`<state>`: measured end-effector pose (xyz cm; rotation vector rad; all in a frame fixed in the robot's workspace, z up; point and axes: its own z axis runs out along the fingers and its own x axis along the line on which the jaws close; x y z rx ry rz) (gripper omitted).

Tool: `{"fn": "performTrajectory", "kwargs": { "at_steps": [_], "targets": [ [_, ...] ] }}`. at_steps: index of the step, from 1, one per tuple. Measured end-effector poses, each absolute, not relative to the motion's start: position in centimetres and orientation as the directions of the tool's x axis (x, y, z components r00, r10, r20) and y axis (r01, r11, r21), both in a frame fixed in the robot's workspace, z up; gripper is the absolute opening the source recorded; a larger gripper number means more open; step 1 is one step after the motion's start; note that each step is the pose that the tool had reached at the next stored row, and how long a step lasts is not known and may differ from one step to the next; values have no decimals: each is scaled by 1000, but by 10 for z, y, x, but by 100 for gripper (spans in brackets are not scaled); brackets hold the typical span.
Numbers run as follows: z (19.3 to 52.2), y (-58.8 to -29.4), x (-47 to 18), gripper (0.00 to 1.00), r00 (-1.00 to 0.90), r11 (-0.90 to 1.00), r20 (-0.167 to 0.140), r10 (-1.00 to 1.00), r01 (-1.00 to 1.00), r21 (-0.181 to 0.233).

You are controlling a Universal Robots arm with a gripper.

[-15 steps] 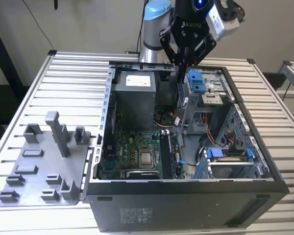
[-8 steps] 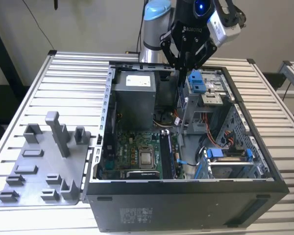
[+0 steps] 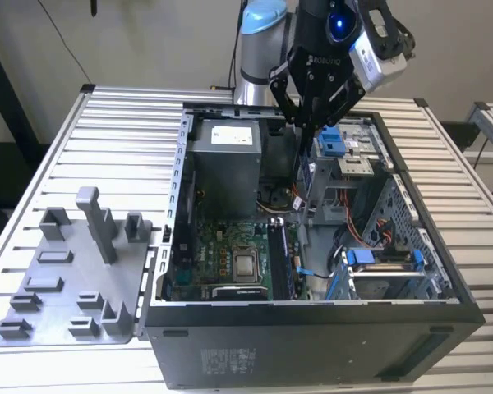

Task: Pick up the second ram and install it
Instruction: 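Insert the second ram into the second slot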

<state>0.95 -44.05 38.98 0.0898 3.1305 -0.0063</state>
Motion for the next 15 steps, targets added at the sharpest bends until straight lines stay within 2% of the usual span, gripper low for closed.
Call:
{"fn": "performTrajectory", "kwargs": {
  "at_steps": [15],
  "targets": [
    [385,-442,10,14,-999,999,-10,49,49,-4]
  ]
}}
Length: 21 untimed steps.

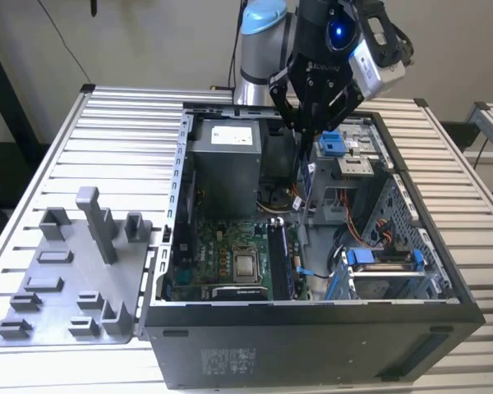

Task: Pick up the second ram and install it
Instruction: 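Insert the second ram into the second slot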

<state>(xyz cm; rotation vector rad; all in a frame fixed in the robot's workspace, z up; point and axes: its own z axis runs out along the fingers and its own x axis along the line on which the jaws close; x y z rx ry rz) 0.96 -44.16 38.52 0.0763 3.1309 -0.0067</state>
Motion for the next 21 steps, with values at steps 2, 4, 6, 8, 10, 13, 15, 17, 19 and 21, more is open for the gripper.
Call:
{"fn": "performTrajectory", "kwargs": {
  "at_steps": [2,4,6,8,10,13,15,17,19,21],
  "targets": [
    [384,-442,10,14,-999,999,-10,49,49,-4],
    [383,-441,10,14,-999,999,-10,49,49,-4],
    [381,-441,10,14,-999,999,-10,49,49,-4],
    [380,-441,10,14,-999,999,-10,49,49,-4],
    [380,-440,10,14,-999,999,-10,49,49,-4],
    [379,-440,10,14,-999,999,-10,49,49,-4],
    [378,-439,10,14,-999,999,-10,49,49,-4],
    [377,-439,10,14,-999,999,-10,49,49,-4],
    [376,-438,10,14,-999,999,-10,49,49,-4],
    [374,-438,10,14,-999,999,-10,49,49,-4]
  ]
}}
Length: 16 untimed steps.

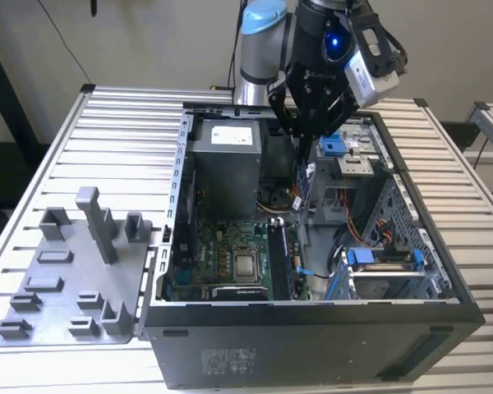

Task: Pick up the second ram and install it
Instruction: 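Insert the second ram into the second slot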

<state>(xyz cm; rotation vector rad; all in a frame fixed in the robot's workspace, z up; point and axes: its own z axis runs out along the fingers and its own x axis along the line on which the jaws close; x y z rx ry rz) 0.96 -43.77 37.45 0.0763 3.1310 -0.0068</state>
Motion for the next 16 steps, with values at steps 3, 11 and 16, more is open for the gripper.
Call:
{"fn": "performTrajectory", "kwargs": {
  "at_steps": [3,11,16],
  "targets": [
    [371,-438,10,14,-999,999,-10,49,49,-4],
    [362,-438,10,14,-999,999,-9,38,38,-4],
    [358,-438,10,14,-1000,1000,-8,20,20,-4]
  ]
}}
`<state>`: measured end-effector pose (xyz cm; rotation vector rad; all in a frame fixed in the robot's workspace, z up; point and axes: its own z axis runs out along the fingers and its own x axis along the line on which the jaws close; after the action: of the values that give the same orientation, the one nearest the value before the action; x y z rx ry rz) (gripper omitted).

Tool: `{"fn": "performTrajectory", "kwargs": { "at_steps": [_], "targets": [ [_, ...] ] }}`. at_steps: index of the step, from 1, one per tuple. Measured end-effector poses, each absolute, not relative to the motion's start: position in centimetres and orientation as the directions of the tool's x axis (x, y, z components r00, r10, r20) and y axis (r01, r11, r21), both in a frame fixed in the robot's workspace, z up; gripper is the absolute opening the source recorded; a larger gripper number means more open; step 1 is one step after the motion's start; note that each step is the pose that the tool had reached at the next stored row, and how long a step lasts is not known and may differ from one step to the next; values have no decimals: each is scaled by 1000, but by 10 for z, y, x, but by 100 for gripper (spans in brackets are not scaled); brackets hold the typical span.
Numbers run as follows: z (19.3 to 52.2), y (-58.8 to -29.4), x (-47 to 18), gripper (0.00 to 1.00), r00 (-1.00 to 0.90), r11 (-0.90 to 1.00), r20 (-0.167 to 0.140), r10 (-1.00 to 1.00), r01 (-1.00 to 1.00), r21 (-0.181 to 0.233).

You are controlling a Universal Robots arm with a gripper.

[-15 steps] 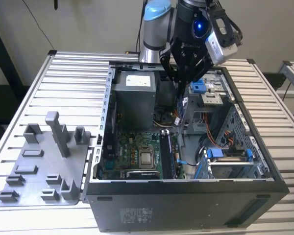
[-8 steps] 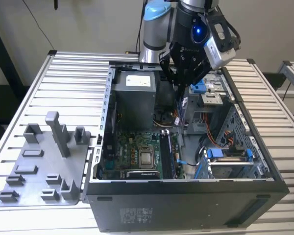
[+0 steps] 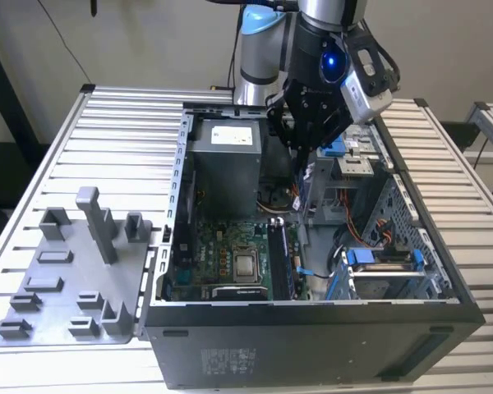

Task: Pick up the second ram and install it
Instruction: 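Insert the second ram into the second slot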

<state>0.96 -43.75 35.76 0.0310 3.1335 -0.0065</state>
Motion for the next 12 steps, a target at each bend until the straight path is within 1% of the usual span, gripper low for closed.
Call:
{"fn": "performTrajectory", "kwargs": {
  "at_steps": [12],
  "targets": [
    [347,-438,10,14,-1000,1000,-8,19,19,-4]
  ]
}}
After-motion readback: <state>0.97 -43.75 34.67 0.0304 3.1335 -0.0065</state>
